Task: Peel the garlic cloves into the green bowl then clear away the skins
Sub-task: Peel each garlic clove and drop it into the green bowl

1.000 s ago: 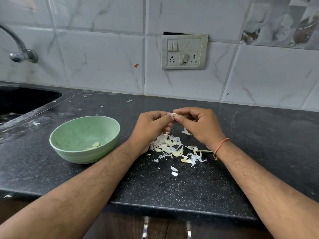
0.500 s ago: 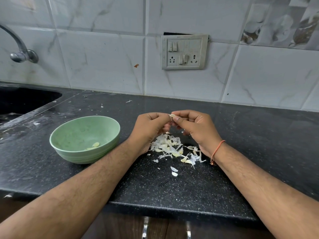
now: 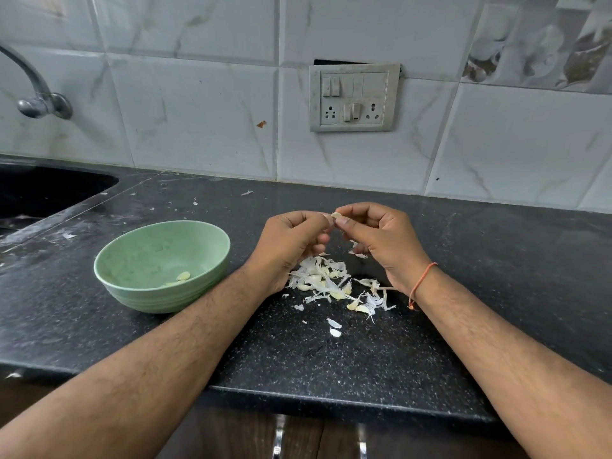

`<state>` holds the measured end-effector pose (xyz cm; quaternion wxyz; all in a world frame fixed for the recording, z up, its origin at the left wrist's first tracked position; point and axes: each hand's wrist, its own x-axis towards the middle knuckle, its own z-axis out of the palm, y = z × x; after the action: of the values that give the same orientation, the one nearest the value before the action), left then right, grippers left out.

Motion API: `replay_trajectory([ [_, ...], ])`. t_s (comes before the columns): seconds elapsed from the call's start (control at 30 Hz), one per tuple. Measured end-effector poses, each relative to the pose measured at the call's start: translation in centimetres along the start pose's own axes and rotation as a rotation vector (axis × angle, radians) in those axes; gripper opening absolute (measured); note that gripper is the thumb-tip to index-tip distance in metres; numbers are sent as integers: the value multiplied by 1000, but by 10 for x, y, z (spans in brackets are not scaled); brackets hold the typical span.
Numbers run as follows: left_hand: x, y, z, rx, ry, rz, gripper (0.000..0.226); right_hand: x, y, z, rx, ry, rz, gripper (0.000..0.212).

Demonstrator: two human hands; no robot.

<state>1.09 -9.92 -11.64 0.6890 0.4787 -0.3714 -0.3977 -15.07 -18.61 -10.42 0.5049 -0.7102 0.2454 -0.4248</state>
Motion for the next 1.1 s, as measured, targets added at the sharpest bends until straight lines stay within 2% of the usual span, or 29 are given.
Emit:
replay_trajectory([
  [0.13, 0, 0, 0, 21, 1, 7, 8, 1, 0, -2, -100, -2, -76, 10],
  [0.37, -2, 3, 0, -35, -40, -58, 3, 1, 0, -3, -89, -55, -84, 14],
  [0.63, 0, 0, 2, 32, -112, -3, 8, -1, 1, 2, 45, -95, -38, 14],
  [0.73, 0, 0, 3, 77, -95, 14, 12, -1, 0, 4, 174, -89, 13, 13],
  [0.8, -1, -1, 3, 122, -94, 47, 5, 0, -3, 2, 271, -81, 55, 17],
  [0.9, -2, 0, 4, 202, -109, 106, 12, 3, -5, -4, 358, -71, 93, 15],
  [1.0, -4, 3, 3, 241, -84, 129, 12, 6, -3, -8, 318, -62, 108, 13],
  [1.1, -4, 2, 1, 285, -66, 198, 32, 7, -1, -10, 252, -57, 111, 15],
])
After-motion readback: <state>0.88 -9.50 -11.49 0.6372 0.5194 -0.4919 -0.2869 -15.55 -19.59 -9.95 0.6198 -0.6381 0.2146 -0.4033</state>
